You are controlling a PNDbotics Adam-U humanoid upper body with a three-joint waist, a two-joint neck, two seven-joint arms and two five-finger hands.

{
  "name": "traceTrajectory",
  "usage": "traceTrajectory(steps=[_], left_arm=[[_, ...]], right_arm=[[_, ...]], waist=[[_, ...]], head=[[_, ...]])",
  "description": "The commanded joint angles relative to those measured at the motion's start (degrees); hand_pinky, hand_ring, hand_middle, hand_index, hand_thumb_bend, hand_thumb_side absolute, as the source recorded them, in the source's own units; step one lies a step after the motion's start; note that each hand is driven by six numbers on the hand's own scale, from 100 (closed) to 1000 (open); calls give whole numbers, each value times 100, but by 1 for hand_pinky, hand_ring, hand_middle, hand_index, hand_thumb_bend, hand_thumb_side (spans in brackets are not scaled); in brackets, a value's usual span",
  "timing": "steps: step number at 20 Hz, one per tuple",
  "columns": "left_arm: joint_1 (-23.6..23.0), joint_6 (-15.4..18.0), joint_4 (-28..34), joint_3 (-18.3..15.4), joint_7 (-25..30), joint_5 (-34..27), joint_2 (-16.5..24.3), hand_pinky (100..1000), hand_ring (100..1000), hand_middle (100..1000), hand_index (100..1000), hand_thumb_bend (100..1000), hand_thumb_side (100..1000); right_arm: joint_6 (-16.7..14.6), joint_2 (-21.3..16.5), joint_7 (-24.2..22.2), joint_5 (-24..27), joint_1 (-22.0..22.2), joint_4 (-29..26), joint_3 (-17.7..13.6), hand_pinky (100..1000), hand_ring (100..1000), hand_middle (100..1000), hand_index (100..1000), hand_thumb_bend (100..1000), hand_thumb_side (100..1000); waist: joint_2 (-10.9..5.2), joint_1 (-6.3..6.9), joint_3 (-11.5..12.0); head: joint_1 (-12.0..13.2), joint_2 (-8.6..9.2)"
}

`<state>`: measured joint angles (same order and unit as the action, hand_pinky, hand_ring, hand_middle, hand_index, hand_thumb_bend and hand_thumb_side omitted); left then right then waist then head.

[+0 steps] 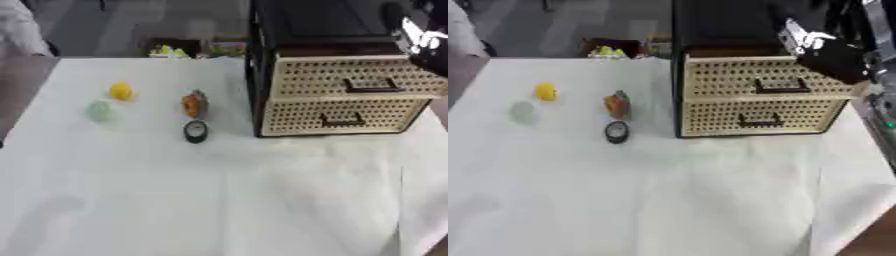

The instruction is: Pick up objects from table and place into drawer.

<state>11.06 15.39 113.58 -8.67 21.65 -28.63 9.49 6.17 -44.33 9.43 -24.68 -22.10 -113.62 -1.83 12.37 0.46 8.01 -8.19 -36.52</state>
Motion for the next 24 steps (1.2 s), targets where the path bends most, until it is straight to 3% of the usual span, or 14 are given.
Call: traceTrajectory(steps=[1, 3, 4, 13, 18, 21, 24], left_arm=[[30, 11, 101, -45, -32, -2, 157, 486, 590, 574, 739, 100, 969], [22, 17, 101, -44, -33, -7, 172, 486, 590, 574, 739, 100, 968], [20, 19, 101, -45, -34, -9, 177, 486, 590, 574, 739, 100, 968], [9, 29, 101, -41, -28, -15, 218, 486, 591, 575, 740, 100, 966], [13, 15, 101, -36, -36, -18, 240, 486, 591, 574, 738, 100, 967], [17, 3, 101, -31, -31, -9, 249, 485, 590, 574, 737, 100, 967], [21, 6, 101, -31, -32, -7, 262, 485, 591, 574, 737, 100, 965]], right_arm=[[50, -425, -79, -11, -25, -97, -2, 100, 100, 233, 610, 434, 765], [104, -600, -137, 84, -25, -97, 41, 100, 100, 116, 605, 434, 765], [133, -682, -160, 144, -33, -97, 55, 100, 100, 100, 603, 434, 765], [408, -1261, -514, 652, -143, -97, 182, 100, 100, 100, 519, 434, 765], [386, -1544, -1221, 796, -359, -97, 296, 100, 100, 100, 556, 434, 765], [351, -1663, -1770, 967, -481, -97, 392, 100, 100, 100, 650, 434, 765], [296, -1723, -2335, 1232, -598, -97, 435, 100, 100, 100, 682, 434, 765]], waist=[[-108, -21, -23], [-120, -24, -44], [-123, -26, -54], [-144, -45, -119], [-160, -74, -141], [-162, -92, -145], [-161, -102, -147]], head=[[1, 21], [6, 11], [5, 8], [47, 0], [59, 2], [55, 5], [60, 2]])
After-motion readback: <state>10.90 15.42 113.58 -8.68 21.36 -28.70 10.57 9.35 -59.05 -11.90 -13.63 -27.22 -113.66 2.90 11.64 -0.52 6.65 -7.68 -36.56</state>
